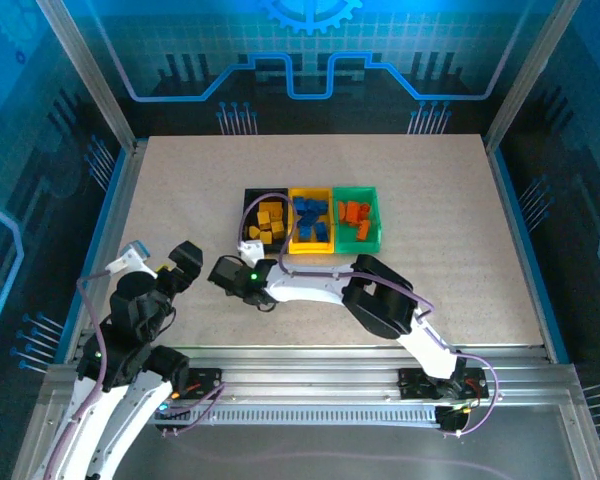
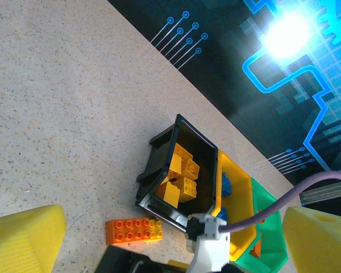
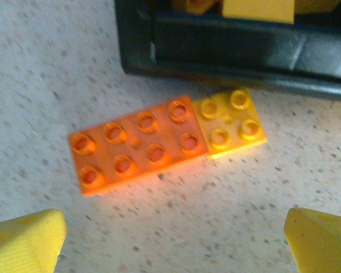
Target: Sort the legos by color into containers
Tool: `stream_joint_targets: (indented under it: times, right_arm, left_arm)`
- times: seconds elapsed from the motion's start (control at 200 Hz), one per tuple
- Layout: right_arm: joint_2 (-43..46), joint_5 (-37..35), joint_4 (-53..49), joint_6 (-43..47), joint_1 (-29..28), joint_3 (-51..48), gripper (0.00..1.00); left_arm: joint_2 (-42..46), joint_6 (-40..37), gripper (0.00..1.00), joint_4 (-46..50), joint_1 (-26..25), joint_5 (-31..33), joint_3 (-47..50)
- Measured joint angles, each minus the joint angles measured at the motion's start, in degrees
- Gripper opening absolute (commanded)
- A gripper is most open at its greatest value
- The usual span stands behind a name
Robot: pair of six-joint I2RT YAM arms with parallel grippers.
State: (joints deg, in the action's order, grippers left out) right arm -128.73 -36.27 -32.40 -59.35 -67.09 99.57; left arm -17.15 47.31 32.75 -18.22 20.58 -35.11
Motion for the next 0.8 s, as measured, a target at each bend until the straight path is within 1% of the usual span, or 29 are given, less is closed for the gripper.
stream_joint_targets:
  times: [0.08,0.25,0.355,0.47,0.55,0.685,0.8]
  right_arm:
    - [-2.1,0.22,-2.45,-3.08,0.48,4.55,0.99]
    - [-4.5,0.59,-6.51,-7.34,2.01,7.45,0.98]
    - [-6.34,0.87,-8.63,-9.77,2.71,10.34,0.93]
    - [-6.23,1.68,-10.14,-11.43,3.15,10.21,0.88]
    - [-3.85,1.79,-8.35,-12.24,3.21,5.84,0.87]
    - [5.2,2.12,-6.25,-13.29,3.72,-8.44,0.86]
    - [12.28,2.25,-5.62,-13.09,4.17,-18.62,0.86]
  left_arm:
    - [0.0,0.0,0.99,-0.07,0.0,-0.24,0.0]
    - [0.0,0.02,0.99,-0.09,0.0,-0.94,0.0]
    - [0.0,0.17,0.99,-0.09,0.0,-1.09,0.02]
    - [0.0,0.39,0.99,-0.09,0.0,-1.53,0.02]
    - [0.0,0.42,0.99,-0.11,0.0,-1.97,0.07]
    - [0.0,0.63,0.99,-0.17,0.0,-2.58,0.85]
    - [0.0,0.83,0.99,-0.26,0.0,-3.48,1.88]
